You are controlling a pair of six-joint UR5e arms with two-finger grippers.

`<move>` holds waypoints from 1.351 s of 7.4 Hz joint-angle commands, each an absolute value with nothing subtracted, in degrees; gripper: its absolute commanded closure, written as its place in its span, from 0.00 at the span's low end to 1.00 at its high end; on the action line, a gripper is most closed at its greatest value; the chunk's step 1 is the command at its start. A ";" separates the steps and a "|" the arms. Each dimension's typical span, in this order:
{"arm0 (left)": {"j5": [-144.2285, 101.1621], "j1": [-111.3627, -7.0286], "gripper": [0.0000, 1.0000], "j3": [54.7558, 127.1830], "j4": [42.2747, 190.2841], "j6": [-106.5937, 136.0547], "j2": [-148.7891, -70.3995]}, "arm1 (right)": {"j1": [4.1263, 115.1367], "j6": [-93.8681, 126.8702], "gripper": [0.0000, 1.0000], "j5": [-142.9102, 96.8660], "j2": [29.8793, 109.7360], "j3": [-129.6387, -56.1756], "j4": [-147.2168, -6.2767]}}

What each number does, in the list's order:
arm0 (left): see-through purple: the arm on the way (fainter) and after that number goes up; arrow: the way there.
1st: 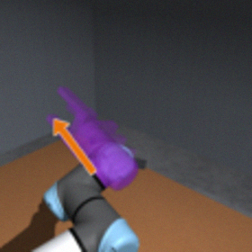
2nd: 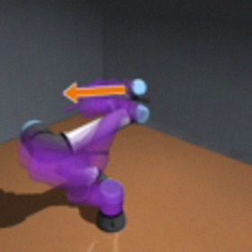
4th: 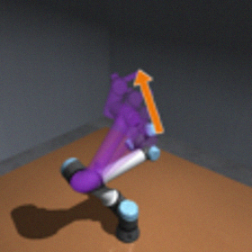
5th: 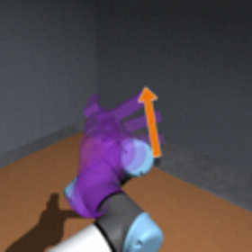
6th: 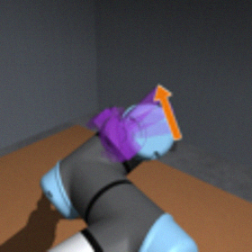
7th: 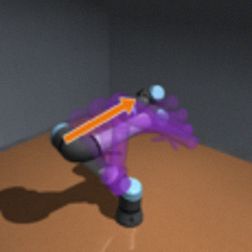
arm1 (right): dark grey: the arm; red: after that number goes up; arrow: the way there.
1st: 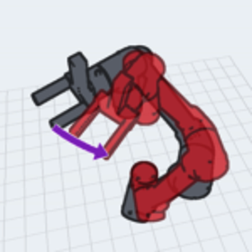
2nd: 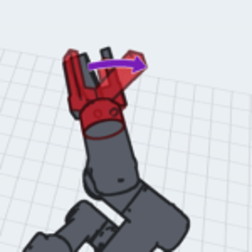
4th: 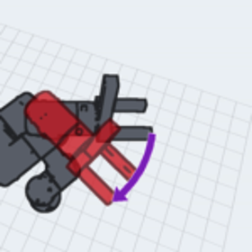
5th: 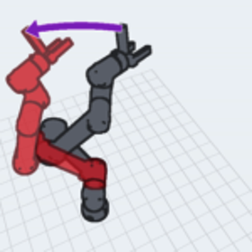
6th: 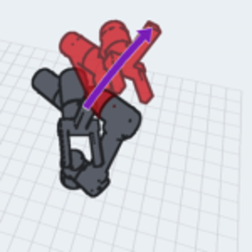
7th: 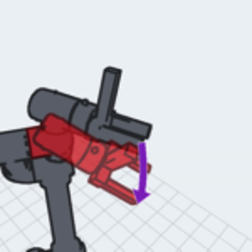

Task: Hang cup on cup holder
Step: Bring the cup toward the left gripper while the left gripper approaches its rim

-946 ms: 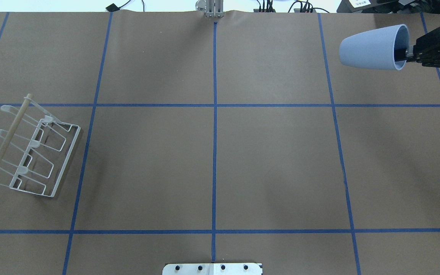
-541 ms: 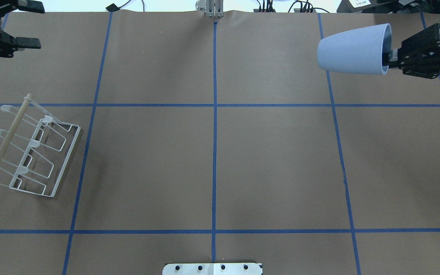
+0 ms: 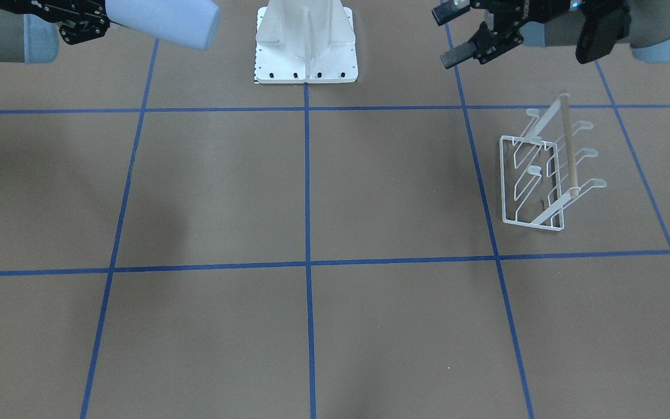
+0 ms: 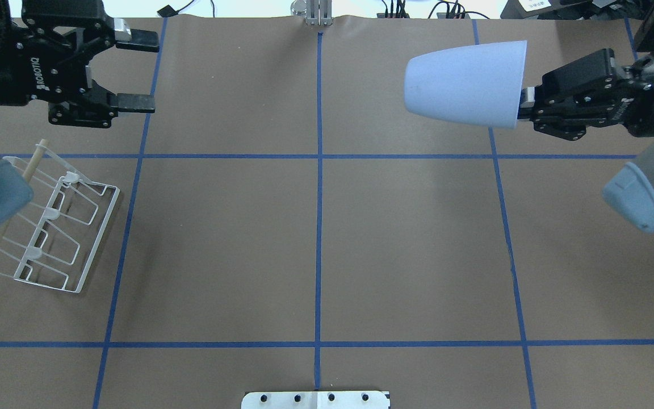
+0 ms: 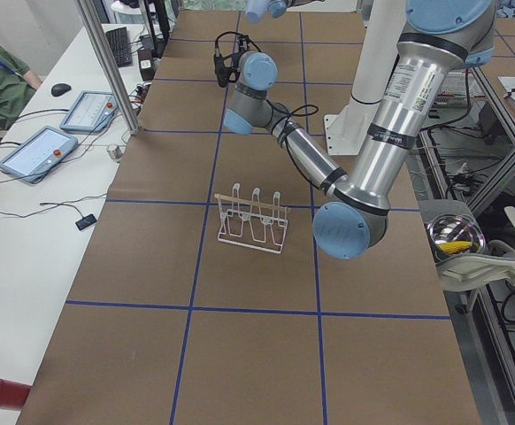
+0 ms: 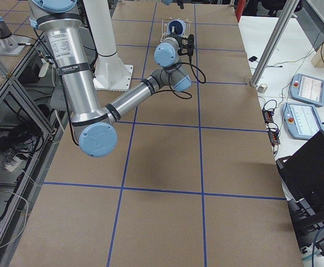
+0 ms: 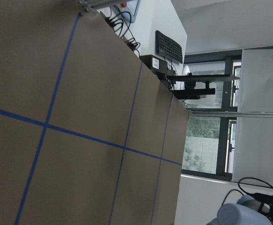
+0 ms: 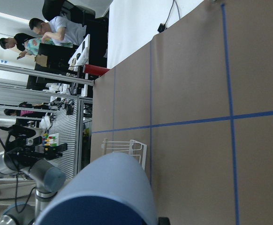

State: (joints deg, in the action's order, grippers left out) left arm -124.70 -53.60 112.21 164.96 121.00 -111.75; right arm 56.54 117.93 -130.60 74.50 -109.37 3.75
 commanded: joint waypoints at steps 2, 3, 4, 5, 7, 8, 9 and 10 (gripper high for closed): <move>-106.21 -40.46 0.06 116.02 164.71 125.58 -117.66 | 47.67 118.74 1.00 -120.88 72.96 -109.34 8.17; -104.87 -38.60 0.05 116.02 164.71 125.60 -118.47 | 45.46 118.74 1.00 -119.20 71.38 -109.25 8.52; -104.85 -37.98 0.05 116.10 164.62 125.68 -118.56 | 44.31 118.74 1.00 -118.92 70.06 -109.25 8.53; -104.85 -37.71 0.05 115.84 164.53 125.68 -118.56 | 43.69 118.74 1.00 -118.92 69.44 -109.34 8.53; -104.85 -37.18 0.05 115.84 164.53 125.60 -118.65 | 42.46 118.74 1.00 -118.83 68.47 -109.16 9.23; -104.85 -35.70 0.05 115.84 164.79 125.60 -118.65 | 41.93 118.65 1.00 -118.65 68.47 -109.16 9.32; -104.85 -34.73 0.05 115.84 164.88 125.60 -118.65 | 41.84 118.65 1.00 -118.65 68.47 -109.07 9.32; -104.85 -34.11 0.05 115.93 164.97 125.60 -118.74 | 41.84 118.65 1.00 -118.65 68.47 -108.99 9.32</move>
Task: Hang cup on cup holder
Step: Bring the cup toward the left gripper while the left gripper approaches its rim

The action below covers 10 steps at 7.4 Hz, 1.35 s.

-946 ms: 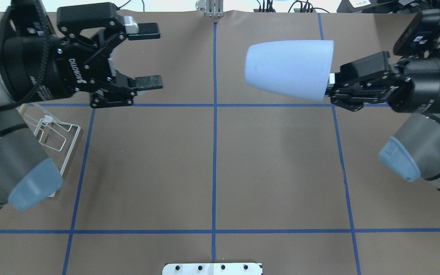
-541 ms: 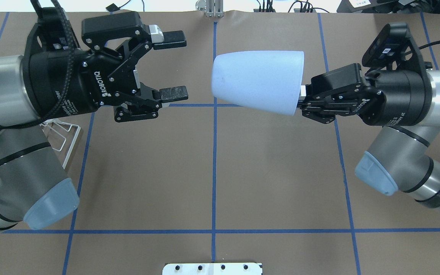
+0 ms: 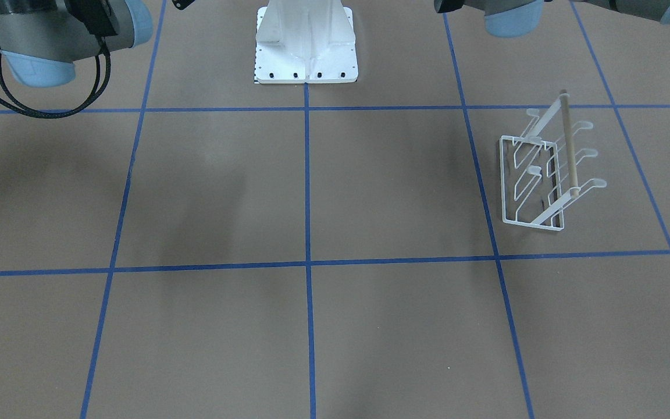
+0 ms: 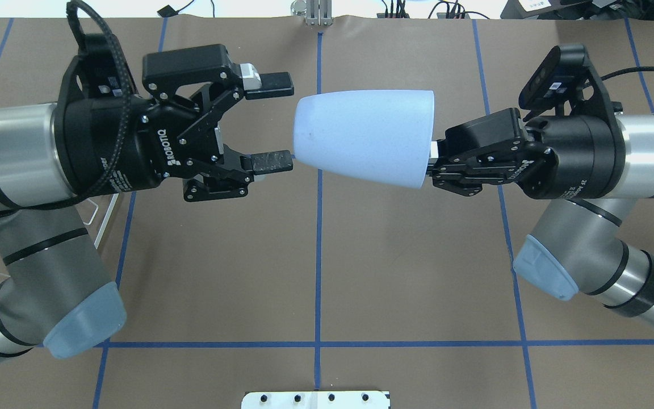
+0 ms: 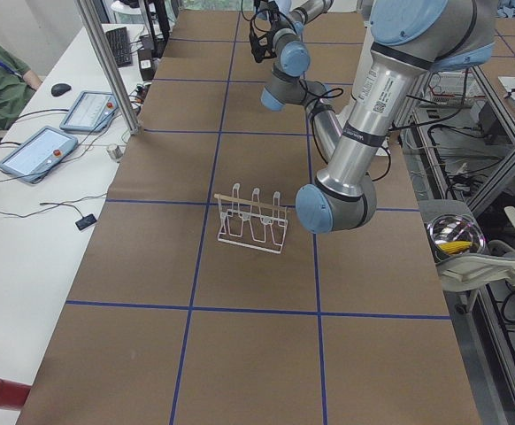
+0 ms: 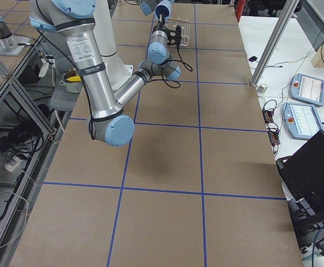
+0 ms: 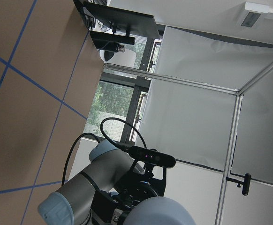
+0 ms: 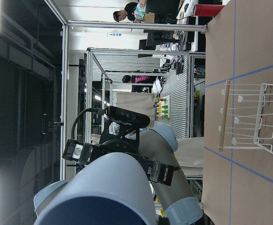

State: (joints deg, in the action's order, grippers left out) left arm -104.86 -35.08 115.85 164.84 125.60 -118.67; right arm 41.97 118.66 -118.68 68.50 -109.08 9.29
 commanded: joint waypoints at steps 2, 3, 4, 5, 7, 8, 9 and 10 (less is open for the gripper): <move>-104.85 -33.84 0.05 116.19 164.80 125.68 -119.62 | 41.57 118.65 1.00 -118.65 68.47 -108.98 9.58; -104.85 -33.66 0.05 116.28 164.79 125.68 -119.62 | 41.22 118.65 1.00 -118.65 68.55 -108.64 10.28; -104.85 -32.97 0.05 116.02 165.06 125.68 -119.62 | 41.05 118.65 1.00 -118.65 68.55 -108.55 10.54; -104.85 -32.52 0.05 116.02 165.06 125.68 -119.62 | 40.96 118.65 1.00 -118.65 68.55 -108.54 10.55; -104.85 -31.82 0.05 116.02 164.97 125.68 -119.62 | 40.87 118.65 1.00 -118.74 68.73 -108.54 10.55; -104.85 -31.73 0.05 116.02 164.97 125.68 -119.62 | 40.87 118.65 1.00 -118.74 68.90 -108.54 10.55; -104.85 -31.55 0.05 116.10 164.97 125.68 -119.71 | 40.78 118.65 1.00 -118.74 68.91 -108.54 10.55; -104.77 -31.55 0.05 116.02 164.88 125.68 -120.32 | 40.61 118.65 1.00 -118.74 68.99 -108.54 10.63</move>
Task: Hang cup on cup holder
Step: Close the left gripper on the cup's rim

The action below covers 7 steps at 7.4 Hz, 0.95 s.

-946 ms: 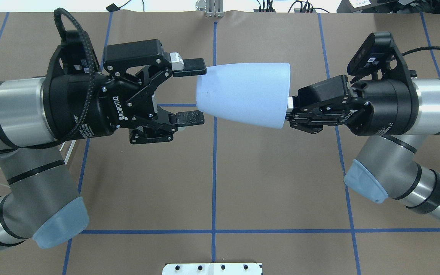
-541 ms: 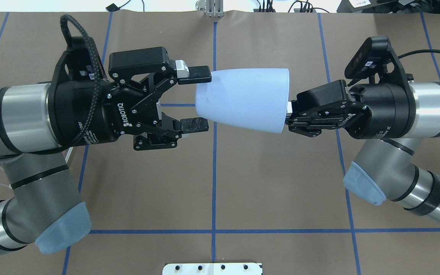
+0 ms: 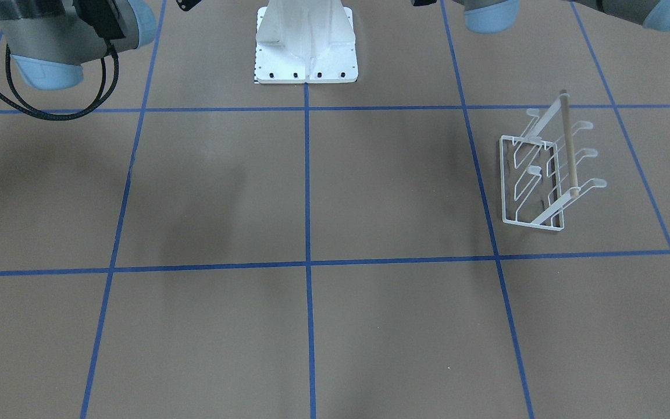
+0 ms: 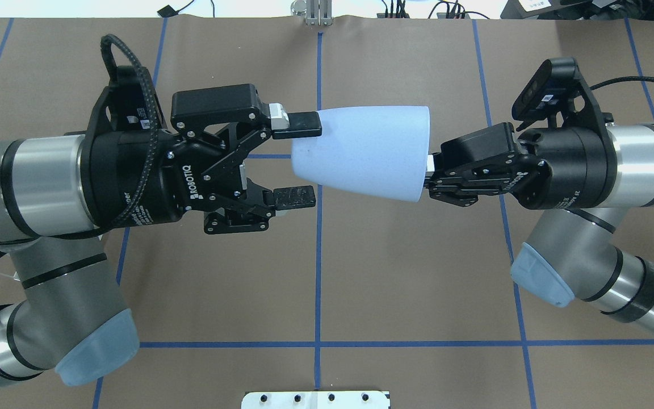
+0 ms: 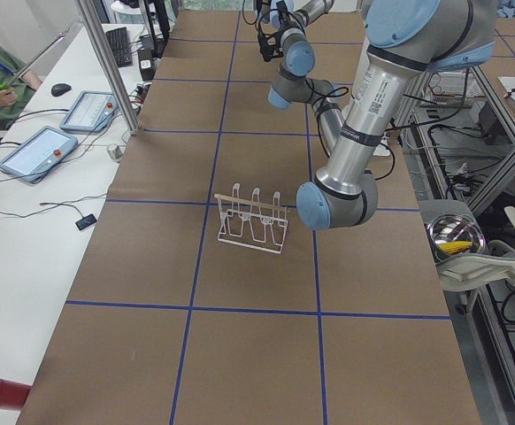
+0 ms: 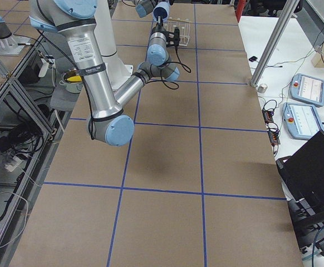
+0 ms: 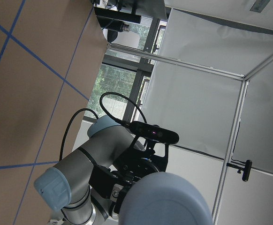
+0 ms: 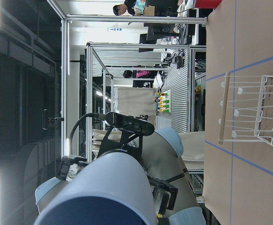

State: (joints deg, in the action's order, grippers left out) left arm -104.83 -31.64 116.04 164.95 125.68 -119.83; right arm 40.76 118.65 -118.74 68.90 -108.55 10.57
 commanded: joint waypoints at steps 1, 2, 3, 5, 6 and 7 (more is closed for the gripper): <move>-104.77 -31.55 0.05 116.02 164.80 125.68 -120.41 | 40.43 118.65 1.00 -118.74 69.08 -108.54 10.63; -104.77 -31.55 0.05 116.02 164.79 125.68 -120.41 | 40.26 118.57 1.00 -118.83 69.17 -108.54 10.72; -104.77 -31.55 0.05 116.02 164.79 125.68 -120.41 | 40.08 118.65 1.00 -118.83 69.26 -108.63 10.72; -104.77 -31.47 0.05 115.93 164.79 125.60 -120.41 | 39.55 118.65 1.00 -118.74 69.34 -108.46 12.46; -104.77 -31.46 0.27 116.01 164.62 125.68 -120.41 | 39.55 118.65 1.00 -118.74 69.35 -108.28 12.74; -104.77 -31.46 0.96 116.45 164.45 128.47 -120.41 | 39.29 118.83 0.73 -118.65 69.35 -108.19 12.74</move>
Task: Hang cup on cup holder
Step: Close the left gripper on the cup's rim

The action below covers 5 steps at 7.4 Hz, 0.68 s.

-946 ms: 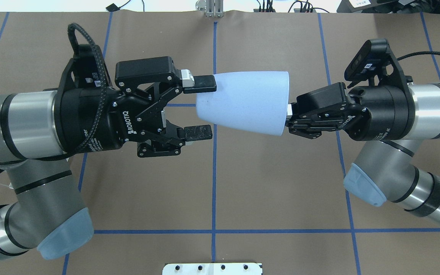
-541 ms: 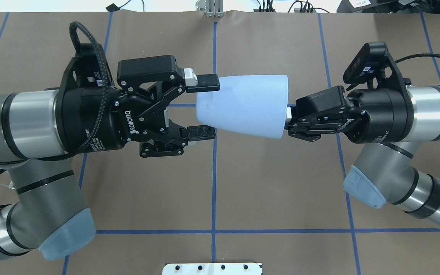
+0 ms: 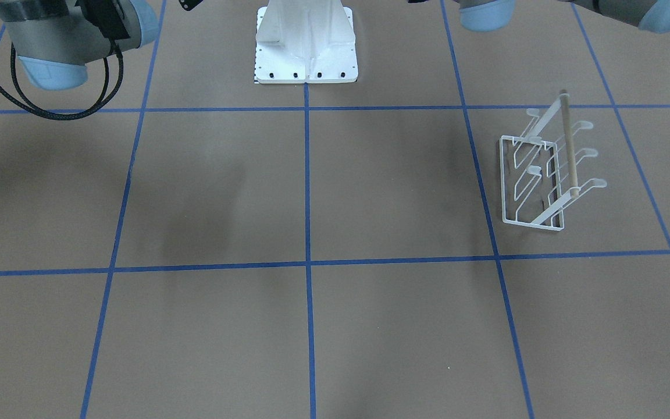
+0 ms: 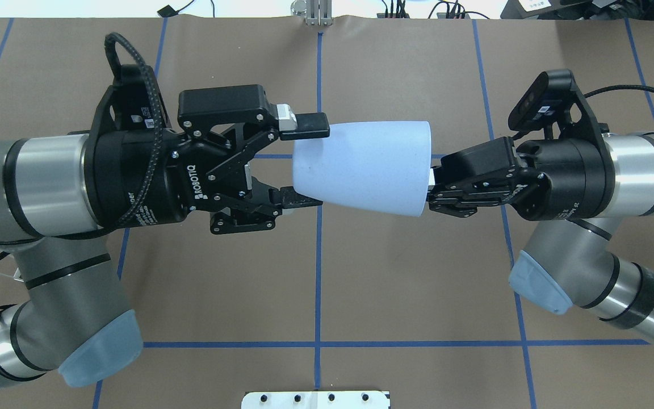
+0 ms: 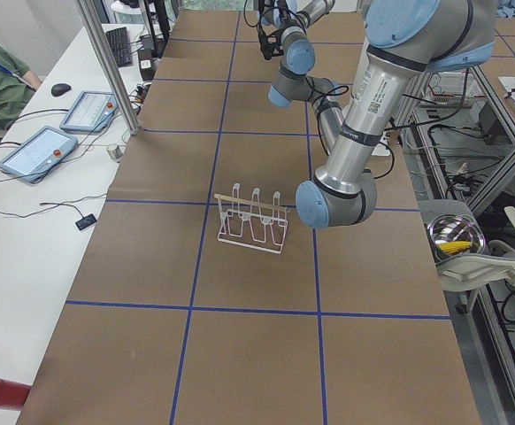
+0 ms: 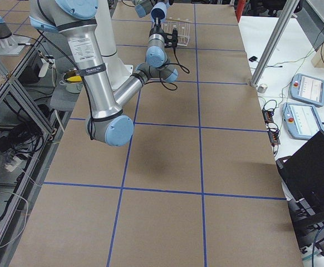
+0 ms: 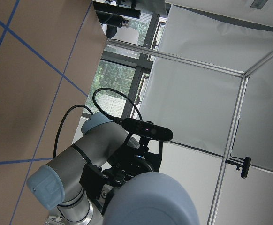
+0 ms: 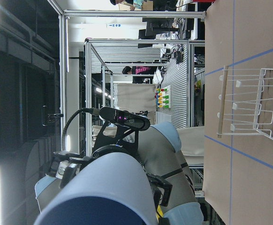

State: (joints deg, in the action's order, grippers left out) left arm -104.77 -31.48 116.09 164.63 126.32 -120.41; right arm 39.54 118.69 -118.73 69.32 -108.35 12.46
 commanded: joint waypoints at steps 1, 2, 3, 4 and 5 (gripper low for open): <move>-104.94 -31.46 1.00 116.54 165.14 132.24 -120.24 | 38.59 119.35 0.01 -117.70 69.52 -108.19 12.74; -105.03 -31.46 1.00 117.07 165.15 132.10 -120.23 | 38.50 120.83 0.00 -117.08 70.22 -108.19 12.74; -105.20 -31.46 1.00 117.33 165.15 132.01 -119.97 | 38.50 120.85 0.00 -116.72 70.31 -108.28 12.83; -105.29 -31.46 1.00 117.25 165.15 132.01 -119.88 | 38.58 121.02 0.00 -116.72 70.49 -108.28 12.83; -105.29 -31.55 1.00 117.25 165.06 131.84 -119.71 | 38.67 121.03 0.00 -116.81 71.62 -108.46 12.83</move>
